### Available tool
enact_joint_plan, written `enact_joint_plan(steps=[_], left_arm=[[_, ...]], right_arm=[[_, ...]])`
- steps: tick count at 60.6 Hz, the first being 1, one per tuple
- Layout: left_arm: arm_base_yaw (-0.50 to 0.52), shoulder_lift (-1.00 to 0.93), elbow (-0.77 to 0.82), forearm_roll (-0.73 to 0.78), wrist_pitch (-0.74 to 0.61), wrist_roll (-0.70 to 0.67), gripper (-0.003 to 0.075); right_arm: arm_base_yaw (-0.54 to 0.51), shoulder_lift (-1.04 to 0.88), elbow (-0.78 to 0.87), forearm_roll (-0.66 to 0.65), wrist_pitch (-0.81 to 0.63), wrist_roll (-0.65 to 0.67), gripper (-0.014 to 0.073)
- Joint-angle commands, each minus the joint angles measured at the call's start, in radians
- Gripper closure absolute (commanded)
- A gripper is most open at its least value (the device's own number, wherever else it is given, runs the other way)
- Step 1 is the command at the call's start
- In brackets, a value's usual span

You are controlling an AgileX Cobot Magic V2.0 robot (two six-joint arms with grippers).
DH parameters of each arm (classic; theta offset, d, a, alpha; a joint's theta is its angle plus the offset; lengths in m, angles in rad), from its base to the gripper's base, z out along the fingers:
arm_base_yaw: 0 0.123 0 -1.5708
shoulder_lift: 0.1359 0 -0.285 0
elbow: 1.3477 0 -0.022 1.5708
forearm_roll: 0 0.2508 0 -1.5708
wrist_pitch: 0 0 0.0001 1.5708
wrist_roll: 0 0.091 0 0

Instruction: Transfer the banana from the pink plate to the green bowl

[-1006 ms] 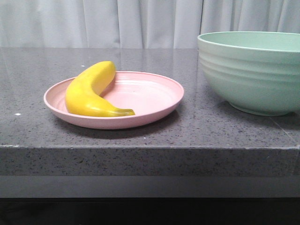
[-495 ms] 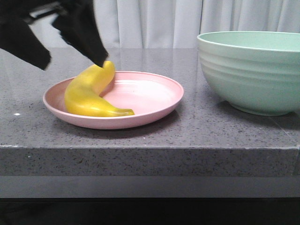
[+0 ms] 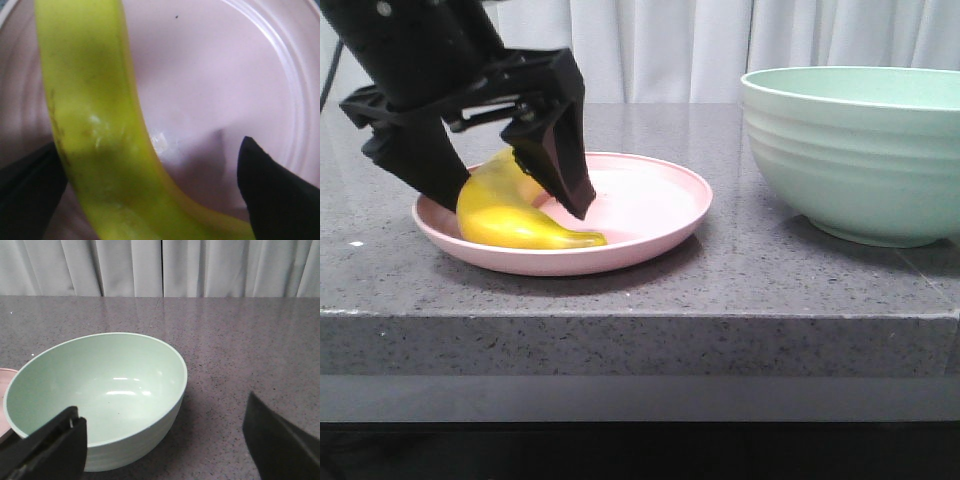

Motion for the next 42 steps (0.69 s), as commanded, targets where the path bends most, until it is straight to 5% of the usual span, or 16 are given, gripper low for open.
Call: enact_joint_plan(steps=[1,42], left_arm=[[-0.008,-0.029,-0.032,-0.015,-0.051,-0.01,0.0088],[-0.008,-0.034,-0.039,0.052,-0.22,-0.01,0.0692]], right_arm=[[-0.007,0.016,-0.035,-0.002,-0.076,-0.004,-0.005],[-0.007,0.016,-0.035,-0.002,-0.091,-0.004,-0.005]])
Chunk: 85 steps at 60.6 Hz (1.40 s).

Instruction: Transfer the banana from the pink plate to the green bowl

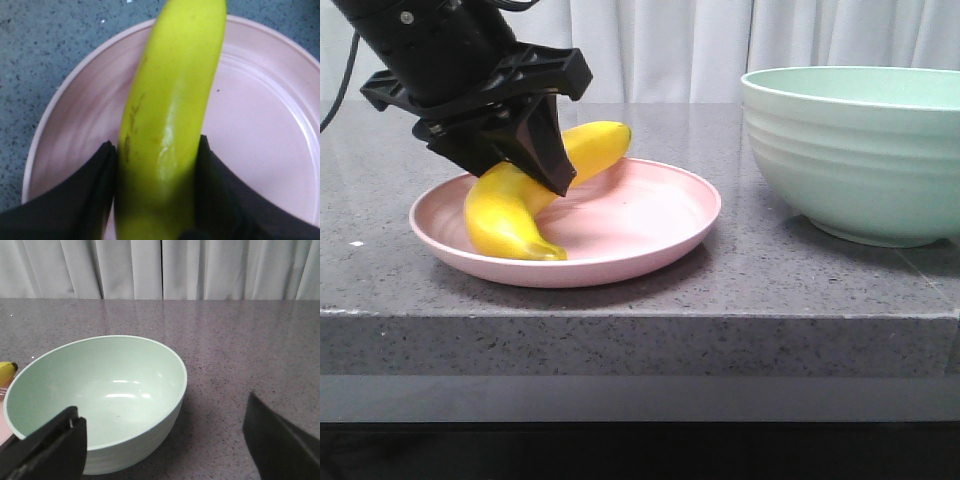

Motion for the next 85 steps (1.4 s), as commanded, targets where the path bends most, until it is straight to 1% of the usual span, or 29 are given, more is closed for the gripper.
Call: enact_joint_plan(steps=[1,6,10,16,24,31,37,42,45,49,51,53,58,68,74,85], left_arm=[[-0.008,-0.043,-0.042,-0.005,-0.075,-0.006,0.0699],[-0.01,-0.066,-0.067,-0.005,-0.065,-0.006,0.0727],[-0.023,-0.097,-0.083,-0.007,-0.062,-0.006,0.0735],[-0.062,-0.154,-0.106,-0.007,-0.053,-0.004,0.0741],[-0.152,-0.234,-0.112,-0.007,-0.055,-0.004,0.0741],[-0.223,-0.277,-0.112,-0.007,-0.055,-0.004,0.0741],[-0.278,-0.297,-0.112,-0.007,-0.055,-0.004,0.0741],[-0.303,-0.303,-0.112,-0.007,-0.055,-0.004,0.0741],[-0.316,-0.303,-0.112,-0.007,-0.055,-0.004,0.0741],[-0.323,-0.303,-0.112,-0.007,-0.055,-0.004,0.0741],[-0.323,-0.303,-0.112,-0.007,-0.057,-0.004,0.0741],[-0.323,-0.303,-0.112,-0.007,-0.056,-0.004,0.0741],[-0.323,-0.303,-0.112,-0.007,-0.058,-0.004,0.0741],[-0.323,-0.303,-0.112,-0.007,-0.061,-0.004,0.0741],[-0.323,-0.303,-0.112,-0.007,-0.061,-0.004,0.0741],[-0.323,-0.303,-0.112,-0.007,-0.061,-0.004,0.0741]], right_arm=[[-0.007,0.016,-0.035,-0.002,-0.083,-0.004,-0.005],[-0.007,0.017,-0.035,0.013,-0.069,-0.004,-0.005],[-0.007,0.023,-0.038,0.066,-0.053,-0.004,-0.005],[-0.007,0.052,-0.08,0.259,0.009,-0.004,-0.005],[-0.005,0.133,-0.162,0.543,0.088,-0.023,-0.005],[0.013,0.219,-0.215,0.766,0.141,-0.141,-0.005],[0.031,0.298,-0.231,1.027,0.17,-0.287,-0.005],[0.037,0.364,-0.232,1.21,0.209,-0.403,-0.005],[0.037,0.407,-0.232,1.348,0.244,-0.483,-0.005],[0.037,0.463,-0.232,1.471,0.292,-0.588,-0.005],[0.037,0.497,-0.232,1.561,0.322,-0.648,-0.005],[0.037,0.521,-0.232,1.603,0.338,-0.69,-0.005],[0.037,0.587,-0.239,1.677,0.383,-0.746,-0.005],[0.053,0.685,-0.278,1.687,0.443,-0.759,-0.005],[0.093,0.728,-0.311,1.688,0.444,-0.774,-0.005],[0.2,0.792,-0.345,1.685,0.415,-0.774,-0.0045]])
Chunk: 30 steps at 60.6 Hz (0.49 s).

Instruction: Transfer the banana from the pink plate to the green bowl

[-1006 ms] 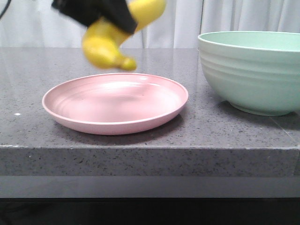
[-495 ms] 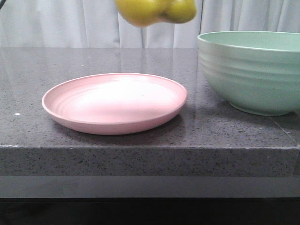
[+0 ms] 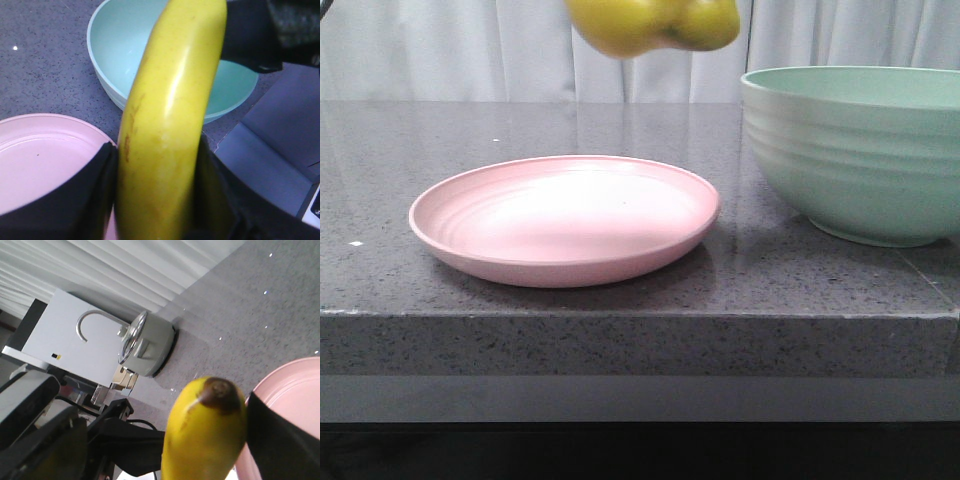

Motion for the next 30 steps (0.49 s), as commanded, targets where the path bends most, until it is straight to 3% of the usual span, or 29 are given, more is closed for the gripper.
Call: enact_joint_plan(steps=[1,5,22,30], left_arm=[[-0.006,-0.038,-0.034,-0.009,-0.077,-0.004,0.0741],[-0.006,-0.038,-0.034,-0.009,-0.077,-0.004,0.0741],[-0.006,-0.038,-0.034,-0.009,-0.077,-0.004,0.074],[-0.006,-0.038,-0.034,-0.007,-0.077,0.0,0.0694]], right_arm=[[0.045,0.016,-0.042,0.089,0.024,-0.022,-0.0038],[0.06,0.03,-0.042,0.093,0.018,-0.022,0.0004],[0.065,0.052,-0.042,0.095,-0.002,-0.022,0.0416],[0.065,0.052,-0.042,0.095,-0.018,-0.024,0.0486]])
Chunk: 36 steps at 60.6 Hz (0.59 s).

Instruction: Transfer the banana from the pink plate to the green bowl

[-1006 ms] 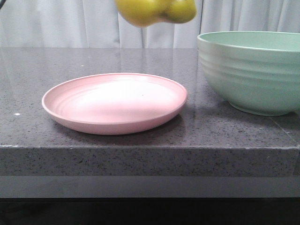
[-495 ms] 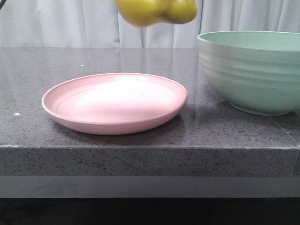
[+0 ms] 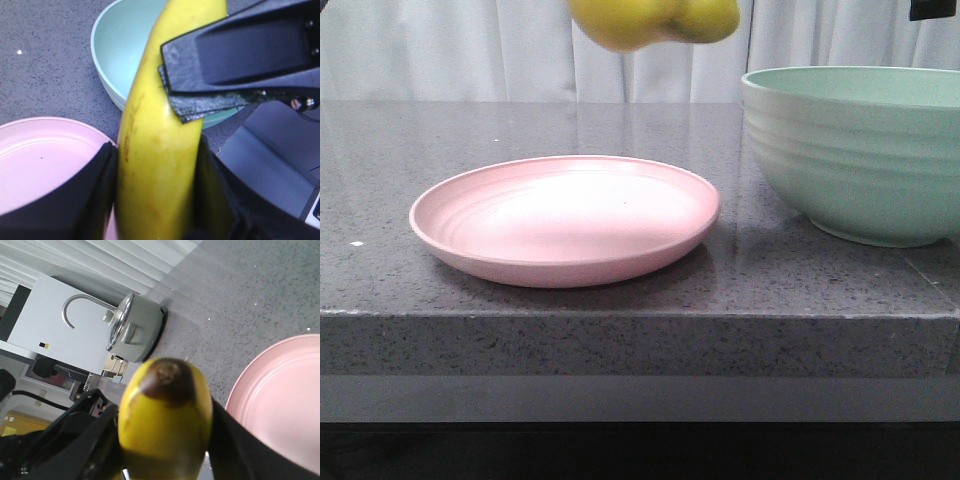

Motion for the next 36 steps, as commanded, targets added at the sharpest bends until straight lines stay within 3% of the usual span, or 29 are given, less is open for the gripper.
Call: enact_joint_plan(steps=[1,6,18,23,36], left_arm=[[-0.006,-0.035,-0.034,-0.01,-0.069,0.0,0.0678],[-0.006,-0.035,-0.034,-0.01,-0.069,0.005,0.0559],[-0.006,-0.035,-0.034,-0.01,-0.069,0.005,0.0193],[-0.006,-0.035,-0.034,-0.008,-0.069,0.005,0.0148],[-0.006,-0.035,-0.034,-0.008,-0.069,0.005,0.0153]], right_arm=[[0.004,-0.017,-0.036,0.097,0.022,-0.02,0.0486],[0.003,-0.017,-0.039,0.097,0.005,-0.036,0.0484],[-0.051,-0.016,-0.1,0.051,-0.049,-0.088,0.0484],[-0.111,-0.016,-0.144,-0.043,-0.062,-0.088,0.0483],[-0.296,0.01,-0.277,-0.413,-0.063,-0.114,0.0483]])
